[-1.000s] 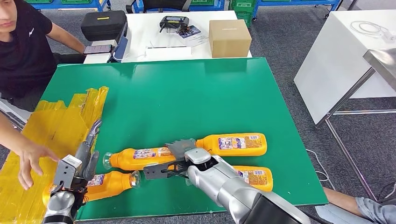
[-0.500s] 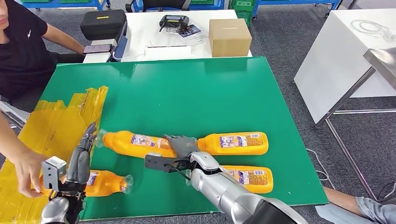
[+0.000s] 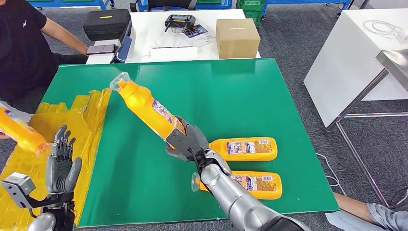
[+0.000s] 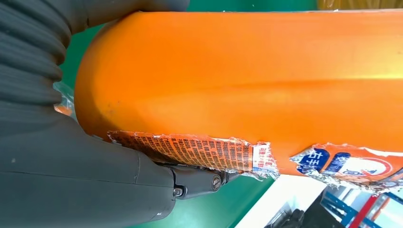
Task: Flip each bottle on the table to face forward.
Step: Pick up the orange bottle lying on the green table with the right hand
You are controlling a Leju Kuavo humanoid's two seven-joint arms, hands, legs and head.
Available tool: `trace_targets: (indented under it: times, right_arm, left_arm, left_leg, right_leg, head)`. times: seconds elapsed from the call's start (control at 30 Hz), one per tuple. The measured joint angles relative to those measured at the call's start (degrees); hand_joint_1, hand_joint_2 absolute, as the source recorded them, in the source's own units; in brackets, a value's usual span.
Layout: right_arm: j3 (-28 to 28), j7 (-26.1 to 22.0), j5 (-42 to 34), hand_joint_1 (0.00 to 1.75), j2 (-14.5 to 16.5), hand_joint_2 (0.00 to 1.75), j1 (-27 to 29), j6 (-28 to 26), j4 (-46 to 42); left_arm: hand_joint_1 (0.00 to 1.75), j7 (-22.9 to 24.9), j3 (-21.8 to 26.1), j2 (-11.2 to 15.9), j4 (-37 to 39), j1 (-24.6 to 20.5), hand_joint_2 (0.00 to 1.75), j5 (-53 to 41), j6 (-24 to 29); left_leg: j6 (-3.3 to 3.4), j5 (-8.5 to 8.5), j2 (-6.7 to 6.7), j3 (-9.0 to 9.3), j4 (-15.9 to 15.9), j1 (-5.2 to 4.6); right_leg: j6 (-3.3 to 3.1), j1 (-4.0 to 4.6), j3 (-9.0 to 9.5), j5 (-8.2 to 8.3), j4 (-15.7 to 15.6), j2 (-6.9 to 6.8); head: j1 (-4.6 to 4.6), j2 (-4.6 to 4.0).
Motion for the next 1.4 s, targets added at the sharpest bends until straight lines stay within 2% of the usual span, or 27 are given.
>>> trace_targets:
  times: [0.3,0.37,0.5,0.63,0.93,1.4]
  right_arm:
    - [-1.57,-1.97,-2.51,1.75,0.24,1.75,1.85,1.65,-2.35]
    - [-1.63,-2.06,-2.77,1.75,0.33,1.75,2.26,2.43,-3.06]
    - [-0.76,-2.27,-2.65,1.75,0.57,1.75,3.03,4.01,-4.6]
    - [3.39,-2.02,-2.02,1.75,0.61,1.75,4.36,4.45,-7.19]
    - [15.86,-0.51,-0.41,1.75,0.63,1.75,6.74,4.91,-11.29]
    - [26.07,0.27,2.96,1.75,0.49,1.75,7.68,4.5,-12.56]
  left_arm:
    - [0.0,1.52,0.49,-0.81,-0.36,0.06,1.75,1.57,0.01]
    - [0.0,4.02,0.32,-0.92,-0.36,0.22,1.75,5.41,-2.73]
    - [0.0,10.24,-1.45,-1.03,-0.64,1.84,1.75,17.89,-11.86]
    - [0.0,13.19,-4.56,-1.39,-2.17,4.45,1.75,24.04,-16.06]
    - [0.0,13.52,-10.04,-1.74,-4.98,7.7,1.75,25.66,-16.54]
    - [0.0,13.72,-11.38,-1.74,-6.49,9.38,1.75,27.18,-15.99]
  left_leg:
    - [0.0,0.0,0.0,-0.03,0.0,0.0]
    - [0.0,0.0,0.01,-0.03,0.0,0.0]
    - [0.0,-0.01,0.02,-0.04,0.0,0.0]
    - [0.0,-0.01,0.01,-0.08,0.0,0.0]
    - [0.0,-0.01,0.0,-0.12,-0.01,0.01]
    - [0.0,-0.01,0.0,-0.13,-0.01,0.01]
  right_leg:
    - [0.0,0.0,-0.02,0.0,0.0,0.0]
    - [0.0,0.0,-0.02,0.0,0.0,0.0]
    - [0.0,0.0,-0.03,0.0,0.0,0.0]
    - [0.0,0.0,-0.07,-0.01,-0.01,0.0]
    - [0.0,0.0,-0.11,-0.01,-0.01,0.0]
    - [-0.01,0.0,-0.13,-0.01,-0.01,0.0]
  head:
    - [0.0,0.0]
    - [0.0,0.0]
    - [0.0,0.0]
    - [0.01,0.0]
    - [-0.01,0.0]
    - [0.03,0.0]
